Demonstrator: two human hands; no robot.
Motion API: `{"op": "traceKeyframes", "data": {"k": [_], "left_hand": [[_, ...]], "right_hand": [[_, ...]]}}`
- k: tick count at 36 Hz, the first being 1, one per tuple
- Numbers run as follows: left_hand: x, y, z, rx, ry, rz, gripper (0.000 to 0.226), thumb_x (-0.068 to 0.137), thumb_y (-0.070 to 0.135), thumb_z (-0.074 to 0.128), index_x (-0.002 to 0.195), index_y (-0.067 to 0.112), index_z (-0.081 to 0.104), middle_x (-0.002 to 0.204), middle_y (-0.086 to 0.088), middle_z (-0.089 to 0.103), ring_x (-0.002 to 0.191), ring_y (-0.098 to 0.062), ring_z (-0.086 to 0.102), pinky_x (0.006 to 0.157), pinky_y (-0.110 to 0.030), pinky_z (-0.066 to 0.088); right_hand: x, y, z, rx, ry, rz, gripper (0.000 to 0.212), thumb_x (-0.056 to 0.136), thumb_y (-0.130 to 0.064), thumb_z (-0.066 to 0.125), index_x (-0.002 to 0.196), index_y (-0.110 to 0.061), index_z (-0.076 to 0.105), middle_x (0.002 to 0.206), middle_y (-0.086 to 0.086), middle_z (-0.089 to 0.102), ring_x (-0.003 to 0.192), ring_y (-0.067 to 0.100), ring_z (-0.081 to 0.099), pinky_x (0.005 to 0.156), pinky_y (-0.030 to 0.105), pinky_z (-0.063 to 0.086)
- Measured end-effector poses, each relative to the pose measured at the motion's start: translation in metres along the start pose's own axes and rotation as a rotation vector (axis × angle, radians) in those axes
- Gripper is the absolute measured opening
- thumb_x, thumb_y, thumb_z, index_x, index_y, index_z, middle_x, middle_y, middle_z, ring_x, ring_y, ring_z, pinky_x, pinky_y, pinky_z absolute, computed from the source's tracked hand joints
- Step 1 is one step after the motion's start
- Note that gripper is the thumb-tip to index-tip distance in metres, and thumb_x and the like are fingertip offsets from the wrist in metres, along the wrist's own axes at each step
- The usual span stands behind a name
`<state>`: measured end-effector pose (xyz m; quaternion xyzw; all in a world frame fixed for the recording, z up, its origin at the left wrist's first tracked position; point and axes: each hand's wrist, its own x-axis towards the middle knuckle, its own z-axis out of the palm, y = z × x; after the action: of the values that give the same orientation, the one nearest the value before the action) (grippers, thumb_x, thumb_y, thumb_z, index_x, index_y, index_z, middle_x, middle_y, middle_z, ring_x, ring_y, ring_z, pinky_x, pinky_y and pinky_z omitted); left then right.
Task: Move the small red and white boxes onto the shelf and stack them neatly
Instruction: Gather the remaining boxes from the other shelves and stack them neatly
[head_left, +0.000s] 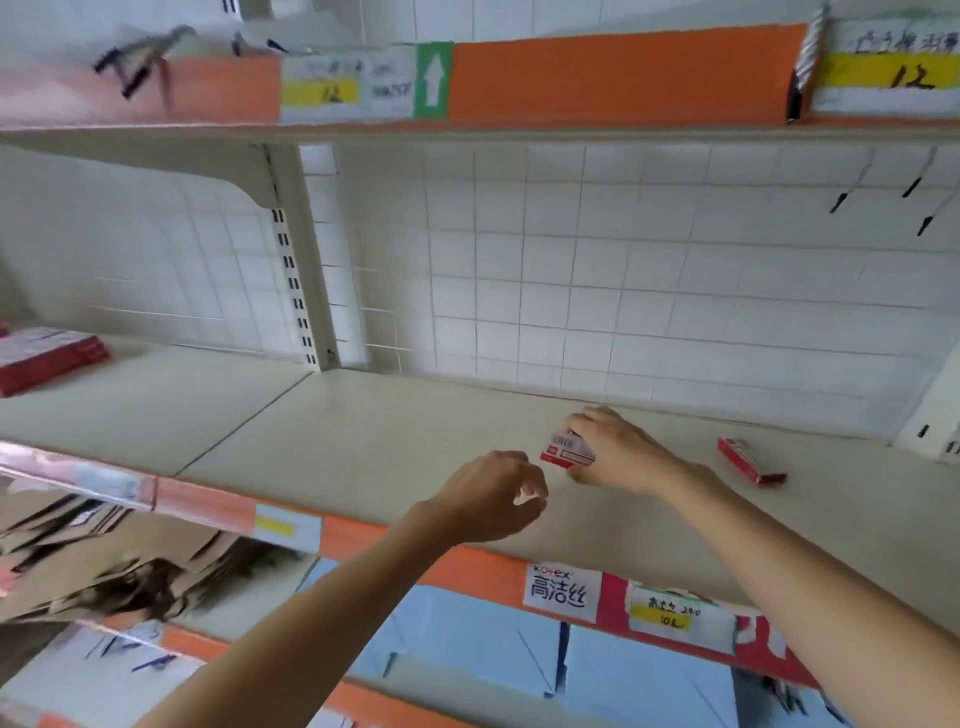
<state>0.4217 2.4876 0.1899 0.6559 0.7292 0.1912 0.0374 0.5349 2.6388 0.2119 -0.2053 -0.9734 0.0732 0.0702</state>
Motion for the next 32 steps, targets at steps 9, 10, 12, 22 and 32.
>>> {"op": "traceKeyframes", "data": {"k": [9, 10, 12, 22, 32], "left_hand": [[-0.119, -0.118, -0.067, -0.012, 0.103, -0.235, 0.016, 0.087, 0.021, 0.059, 0.097, 0.016, 0.071, 0.096, -0.003, 0.065, 0.081, -0.017, 0.065, 0.075, -0.035, 0.052], [-0.135, -0.132, -0.073, -0.015, 0.111, -0.265, 0.015, 0.087, 0.020, 0.059, 0.096, 0.016, 0.071, 0.094, -0.003, 0.065, 0.080, -0.018, 0.065, 0.074, -0.036, 0.053], [-0.167, -0.158, -0.086, -0.013, 0.130, -0.316, 0.014, 0.086, 0.019, 0.059, 0.093, 0.018, 0.071, 0.092, -0.002, 0.065, 0.079, -0.017, 0.065, 0.073, -0.036, 0.053], [-0.305, -0.247, -0.146, 0.151, 0.137, -0.489, 0.021, 0.092, 0.019, 0.052, 0.104, 0.015, 0.068, 0.105, 0.001, 0.064, 0.092, -0.012, 0.060, 0.060, 0.001, 0.036], [-0.343, -0.342, -0.157, 0.111, 0.195, -0.602, 0.015, 0.091, 0.027, 0.054, 0.098, 0.022, 0.066, 0.097, 0.007, 0.063, 0.083, -0.006, 0.059, 0.070, -0.032, 0.056]], "right_hand": [[0.078, -0.164, 0.028, 0.041, 0.007, -0.236, 0.045, 0.082, -0.026, 0.064, 0.122, -0.011, 0.051, 0.117, 0.005, 0.050, 0.114, 0.019, 0.042, 0.094, 0.031, 0.038], [0.087, -0.184, 0.033, 0.047, 0.011, -0.270, 0.046, 0.081, -0.025, 0.064, 0.123, -0.011, 0.051, 0.117, 0.005, 0.050, 0.114, 0.020, 0.042, 0.094, 0.028, 0.036], [0.103, -0.224, 0.045, 0.060, 0.021, -0.329, 0.046, 0.081, -0.026, 0.065, 0.123, -0.010, 0.051, 0.116, 0.005, 0.051, 0.113, 0.020, 0.043, 0.091, 0.025, 0.033], [0.166, -0.402, 0.101, 0.236, -0.054, -0.516, 0.052, 0.081, -0.029, 0.069, 0.127, -0.014, 0.051, 0.119, 0.004, 0.053, 0.115, 0.019, 0.046, 0.094, 0.030, 0.039], [0.259, -0.473, 0.128, 0.250, -0.088, -0.569, 0.047, 0.083, -0.034, 0.067, 0.122, -0.013, 0.052, 0.114, 0.004, 0.052, 0.111, 0.018, 0.046, 0.091, 0.032, 0.041]]}}
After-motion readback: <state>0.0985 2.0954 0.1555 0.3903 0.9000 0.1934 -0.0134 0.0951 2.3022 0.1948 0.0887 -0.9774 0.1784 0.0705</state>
